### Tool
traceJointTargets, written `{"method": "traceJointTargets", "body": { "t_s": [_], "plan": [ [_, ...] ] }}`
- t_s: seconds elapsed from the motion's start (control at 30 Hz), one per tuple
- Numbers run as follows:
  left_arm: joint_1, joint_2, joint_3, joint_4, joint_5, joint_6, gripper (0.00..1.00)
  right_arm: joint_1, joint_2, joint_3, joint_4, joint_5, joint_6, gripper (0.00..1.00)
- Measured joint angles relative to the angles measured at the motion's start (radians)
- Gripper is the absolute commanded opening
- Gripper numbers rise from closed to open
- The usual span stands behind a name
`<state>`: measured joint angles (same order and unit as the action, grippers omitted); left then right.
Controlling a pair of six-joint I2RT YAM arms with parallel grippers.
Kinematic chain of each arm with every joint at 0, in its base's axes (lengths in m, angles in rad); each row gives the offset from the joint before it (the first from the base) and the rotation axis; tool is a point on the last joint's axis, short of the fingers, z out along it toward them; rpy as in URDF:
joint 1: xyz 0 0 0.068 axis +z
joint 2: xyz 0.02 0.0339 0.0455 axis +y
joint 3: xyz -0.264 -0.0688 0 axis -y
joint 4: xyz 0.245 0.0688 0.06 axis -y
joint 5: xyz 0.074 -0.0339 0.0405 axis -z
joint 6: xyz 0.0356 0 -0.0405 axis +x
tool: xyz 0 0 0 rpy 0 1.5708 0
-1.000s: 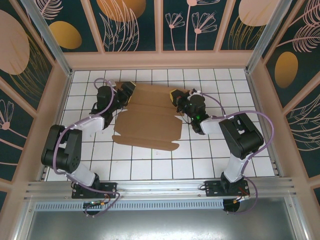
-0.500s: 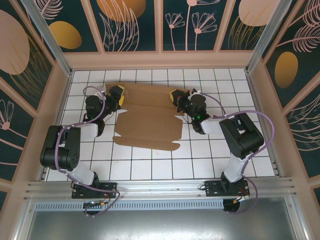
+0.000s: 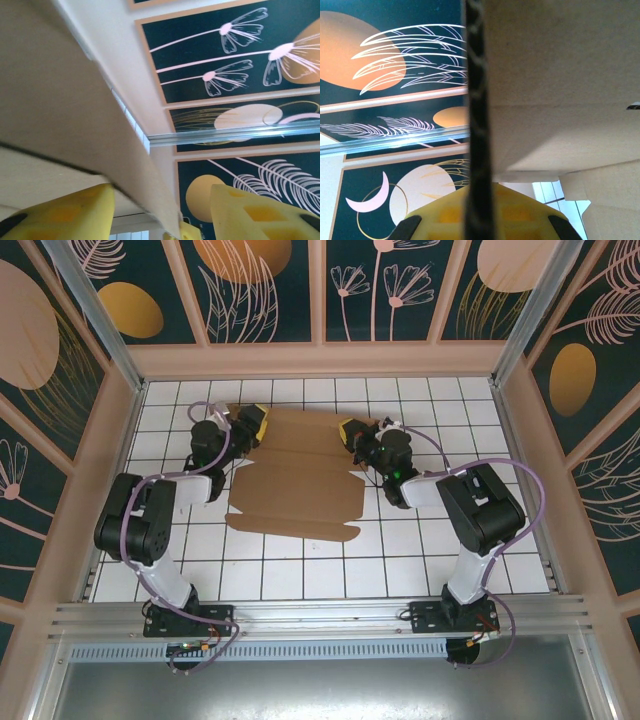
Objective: Fold the paper box
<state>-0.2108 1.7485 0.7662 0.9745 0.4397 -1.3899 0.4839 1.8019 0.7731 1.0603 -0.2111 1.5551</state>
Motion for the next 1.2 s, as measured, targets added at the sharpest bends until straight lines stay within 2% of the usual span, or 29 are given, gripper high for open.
{"method": "traceJointTargets", "body": {
  "t_s": [0.2, 0.37, 0.57, 0.63, 1.03, 1.1, 1.2],
  "plan": [
    [-0.025, 0.035, 0.000, 0.009, -0.056, -0.011, 0.36, 0.000, 0.004, 0.000, 0.007, 0.000, 0.000, 0.02],
    [-0.034, 0.045, 0.000, 0.045, -0.083, -0.019, 0.32, 0.000, 0.010, 0.000, 0.015, 0.000, -0.001, 0.01],
    [-0.034, 0.067, 0.000, 0.087, -0.087, -0.031, 0.15, 0.000, 0.015, 0.000, 0.021, 0.000, 0.000, 0.00],
    [-0.037, 0.071, -0.001, 0.113, -0.090, -0.034, 0.13, 0.000, 0.017, 0.001, 0.024, -0.002, 0.000, 0.01],
    [-0.045, 0.138, -0.026, 0.263, -0.109, -0.037, 0.12, -0.011, 0.044, 0.013, 0.050, -0.026, 0.008, 0.03],
    [-0.046, 0.139, -0.026, 0.264, -0.111, -0.036, 0.11, -0.011, 0.045, 0.016, 0.047, -0.027, 0.008, 0.07],
    [-0.046, 0.139, -0.026, 0.263, -0.117, -0.032, 0.09, -0.012, 0.045, 0.024, 0.031, -0.040, 0.012, 0.29]
  ]
}}
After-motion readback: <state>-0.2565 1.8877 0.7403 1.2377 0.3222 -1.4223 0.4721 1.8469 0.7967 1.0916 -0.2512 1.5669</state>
